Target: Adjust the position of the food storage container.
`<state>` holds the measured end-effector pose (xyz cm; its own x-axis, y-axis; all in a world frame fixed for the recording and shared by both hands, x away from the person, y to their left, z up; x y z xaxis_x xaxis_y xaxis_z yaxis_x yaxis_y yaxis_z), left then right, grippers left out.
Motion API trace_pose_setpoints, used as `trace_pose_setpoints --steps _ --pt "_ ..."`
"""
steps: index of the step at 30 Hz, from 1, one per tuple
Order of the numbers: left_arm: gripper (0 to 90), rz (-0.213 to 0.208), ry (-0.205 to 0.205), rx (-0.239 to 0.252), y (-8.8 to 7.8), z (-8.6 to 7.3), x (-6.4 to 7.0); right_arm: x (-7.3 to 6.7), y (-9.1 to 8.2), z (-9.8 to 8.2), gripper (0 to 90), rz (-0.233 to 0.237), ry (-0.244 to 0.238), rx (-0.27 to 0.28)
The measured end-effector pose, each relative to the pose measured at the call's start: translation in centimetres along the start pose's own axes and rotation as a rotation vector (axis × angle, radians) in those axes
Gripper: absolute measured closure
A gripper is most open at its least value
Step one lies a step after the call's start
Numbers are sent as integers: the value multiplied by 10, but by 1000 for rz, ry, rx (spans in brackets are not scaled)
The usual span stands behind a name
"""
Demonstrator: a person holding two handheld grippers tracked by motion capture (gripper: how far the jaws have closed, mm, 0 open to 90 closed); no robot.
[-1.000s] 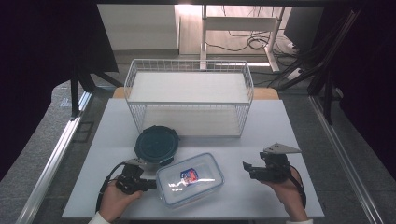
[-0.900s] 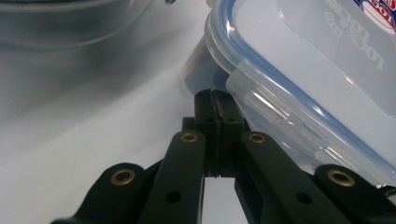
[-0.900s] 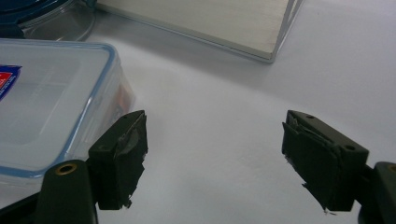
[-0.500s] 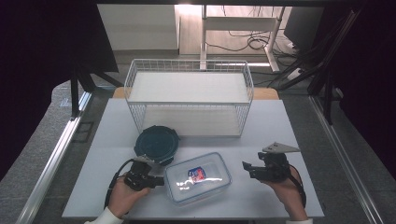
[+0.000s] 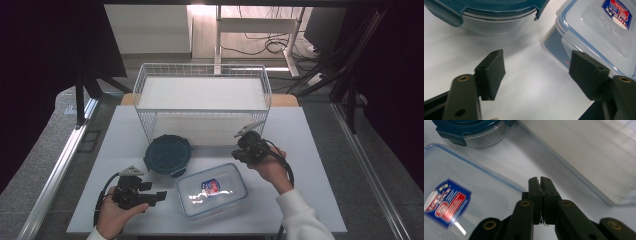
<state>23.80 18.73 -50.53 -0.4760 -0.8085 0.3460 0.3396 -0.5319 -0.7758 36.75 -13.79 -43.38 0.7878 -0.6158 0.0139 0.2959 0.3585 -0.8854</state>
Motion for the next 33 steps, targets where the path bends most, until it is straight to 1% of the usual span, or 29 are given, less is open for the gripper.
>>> trace_pose_setpoints --steps 1,2,3,5,6,8,11,14,17,19,20,21,24,26,29,31,33 --pt "265 0 1 2 -1 0 0 0 4 5 883 7 -7 -17" --pt "261 1 3 1 -1 0 1 0 11 12 885 21 -28 -44" --pt "256 1 3 2 -1 0 1 0 16 16 886 30 -42 -63" --pt "251 3 3 2 -1 1 1 2 28 22 886 30 -62 -108" --pt "248 3 2 2 0 1 1 3 36 25 887 25 -73 -139" --pt "245 4 3 -1 0 1 1 5 47 26 887 25 -95 -184" --pt "241 4 0 1 0 1 1 8 57 26 887 39 -110 -220" --pt "250 9 -7 19 -1 2 0 8 62 27 887 53 -119 -234" --pt "264 9 -9 25 -3 2 -1 5 64 27 888 62 -121 -243" --pt "265 11 -13 29 -3 2 -2 3 66 25 888 72 -137 -258" --pt "265 11 -13 28 -4 2 -2 2 67 24 889 71 -152 -276" --pt "265 12 -13 27 -3 2 -2 1 68 23 889 72 -158 -278" --pt "264 11 -13 22 -3 1 -3 3 66 21 889 76 -155 -279" --pt "265 10 -16 17 -1 1 -4 4 65 19 889 68 -143 -279" --pt "265 9 -23 13 0 0 -6 5 63 16 889 77 -130 -271" --pt "265 9 -24 14 0 0 -6 5 62 12 890 85 -130 -273" --pt "263 11 -26 16 0 0 -6 5 61 9 890 81 -131 -279"
Point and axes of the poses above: each handheld gripper's, and its own axes: y roughly forward along the jaws, z roughly out of its top, x roughly to its right, the point moved 2 cm from there along y, roughly forward along the jaws, and after that the axes turned 6 degrees about -x, right-handed, at the moved point
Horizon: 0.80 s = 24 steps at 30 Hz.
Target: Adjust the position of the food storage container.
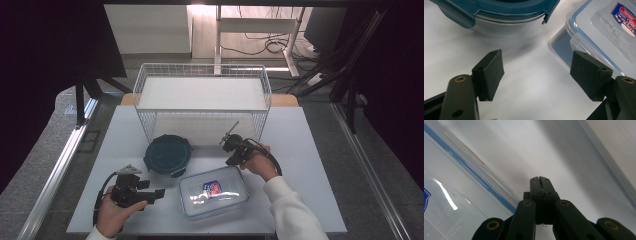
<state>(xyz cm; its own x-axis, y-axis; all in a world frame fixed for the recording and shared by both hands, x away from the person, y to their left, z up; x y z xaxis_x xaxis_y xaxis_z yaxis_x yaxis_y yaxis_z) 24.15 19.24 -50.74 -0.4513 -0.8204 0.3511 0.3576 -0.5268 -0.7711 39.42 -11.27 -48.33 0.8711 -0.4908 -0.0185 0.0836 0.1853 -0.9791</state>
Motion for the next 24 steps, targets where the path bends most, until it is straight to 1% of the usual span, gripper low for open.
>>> trace_pose_setpoints --steps 9,14,18,24 --pt "261 -2 -6 4 0 1 1 -4 -5 -22 890 0 7 -2" --pt "260 -3 -4 2 1 1 2 -7 -8 -34 890 4 28 9" --pt "257 -4 -2 4 2 1 3 -8 -9 -41 890 7 31 9" --pt "253 -4 -5 5 3 1 3 -10 -10 -45 890 7 39 7"
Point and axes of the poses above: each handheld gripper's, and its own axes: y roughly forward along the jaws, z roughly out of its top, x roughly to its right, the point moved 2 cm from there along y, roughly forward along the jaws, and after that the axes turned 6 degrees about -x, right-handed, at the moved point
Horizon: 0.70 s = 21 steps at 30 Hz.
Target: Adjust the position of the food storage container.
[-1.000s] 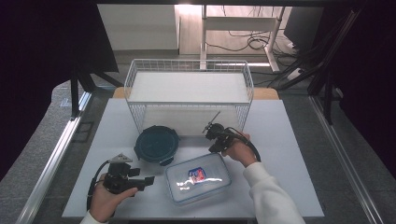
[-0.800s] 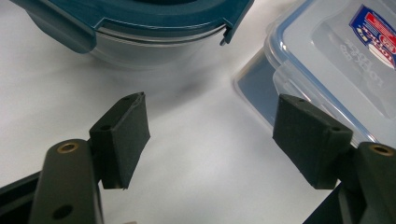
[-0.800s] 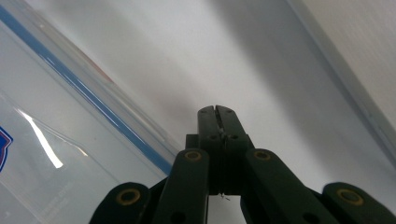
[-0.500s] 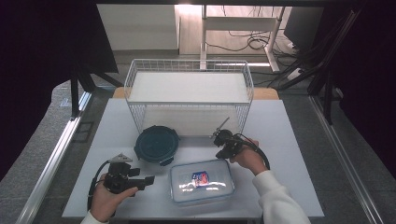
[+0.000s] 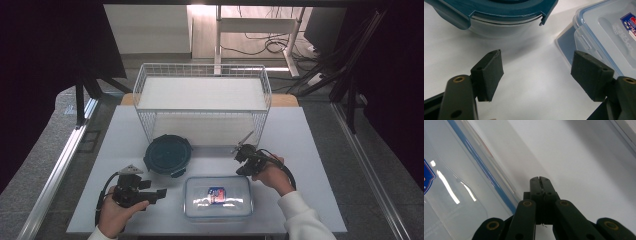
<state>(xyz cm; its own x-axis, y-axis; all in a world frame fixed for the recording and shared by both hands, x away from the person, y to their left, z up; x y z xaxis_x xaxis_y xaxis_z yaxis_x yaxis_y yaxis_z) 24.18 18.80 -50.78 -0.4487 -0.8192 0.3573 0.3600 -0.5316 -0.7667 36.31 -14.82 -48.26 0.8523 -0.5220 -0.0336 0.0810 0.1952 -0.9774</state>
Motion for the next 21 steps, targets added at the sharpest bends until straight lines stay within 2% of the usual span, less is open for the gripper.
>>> trace_pose_setpoints --steps 7,9,12,16,18,19,21 --pt "250 -2 3 4 -1 0 0 0 0 -3 890 1 11 4" --pt "247 -7 -1 12 -2 0 1 2 -5 -4 889 -36 35 28" --pt "242 -11 -1 23 -4 1 1 7 -22 -9 889 -37 107 153" --pt "228 -14 5 30 -5 2 4 0 -41 -26 888 -31 175 310" --pt "222 -14 6 33 -5 2 6 -4 -44 -34 883 -21 197 355" --pt "219 -16 6 36 -6 3 6 -7 -45 -39 839 -14 211 375" --pt "213 -14 3 44 -8 3 7 -13 -47 -49 682 -11 238 416"
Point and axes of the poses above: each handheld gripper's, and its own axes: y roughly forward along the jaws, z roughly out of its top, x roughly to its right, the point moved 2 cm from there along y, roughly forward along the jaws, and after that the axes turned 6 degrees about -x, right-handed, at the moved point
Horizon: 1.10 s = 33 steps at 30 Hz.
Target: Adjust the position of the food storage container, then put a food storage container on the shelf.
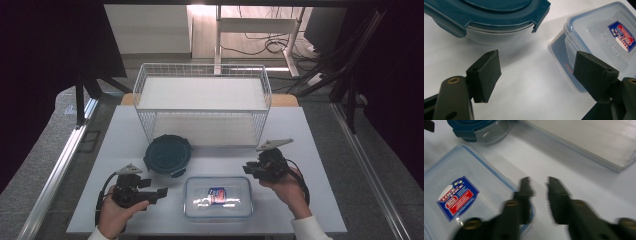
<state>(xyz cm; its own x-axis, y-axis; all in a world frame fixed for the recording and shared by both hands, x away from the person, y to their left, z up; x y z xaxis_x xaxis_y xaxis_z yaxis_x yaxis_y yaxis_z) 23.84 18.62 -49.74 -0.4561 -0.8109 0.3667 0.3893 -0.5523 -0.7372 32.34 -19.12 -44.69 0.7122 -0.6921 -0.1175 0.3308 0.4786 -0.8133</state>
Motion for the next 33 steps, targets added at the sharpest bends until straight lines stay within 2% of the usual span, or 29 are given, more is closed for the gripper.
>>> trace_pose_setpoints --steps 2,5,8,9,12,14,19,22,30,33 --pt "206 -3 -3 8 -2 1 0 -3 -6 -10 560 -6 25 34" --pt "197 -12 -2 12 -3 2 0 -3 -14 -22 360 -4 95 94" --pt "197 -16 4 13 -2 2 2 -1 -19 -34 245 65 164 155" --pt "196 -18 8 11 -2 2 3 1 -20 -37 222 75 182 164" --pt "195 -22 14 9 -1 2 5 4 -24 -48 216 74 217 168" --pt "191 -22 11 13 -2 2 5 4 -25 -57 221 86 222 164" --pt "182 -20 7 22 -3 3 4 3 -29 -73 213 75 257 181" --pt "178 -21 6 21 -3 2 5 0 -32 -83 202 74 246 191" --pt "164 -19 7 26 -3 3 5 -3 -34 -84 148 73 246 192" --pt "148 -22 4 32 -3 3 6 -3 -33 -84 131 77 262 191"
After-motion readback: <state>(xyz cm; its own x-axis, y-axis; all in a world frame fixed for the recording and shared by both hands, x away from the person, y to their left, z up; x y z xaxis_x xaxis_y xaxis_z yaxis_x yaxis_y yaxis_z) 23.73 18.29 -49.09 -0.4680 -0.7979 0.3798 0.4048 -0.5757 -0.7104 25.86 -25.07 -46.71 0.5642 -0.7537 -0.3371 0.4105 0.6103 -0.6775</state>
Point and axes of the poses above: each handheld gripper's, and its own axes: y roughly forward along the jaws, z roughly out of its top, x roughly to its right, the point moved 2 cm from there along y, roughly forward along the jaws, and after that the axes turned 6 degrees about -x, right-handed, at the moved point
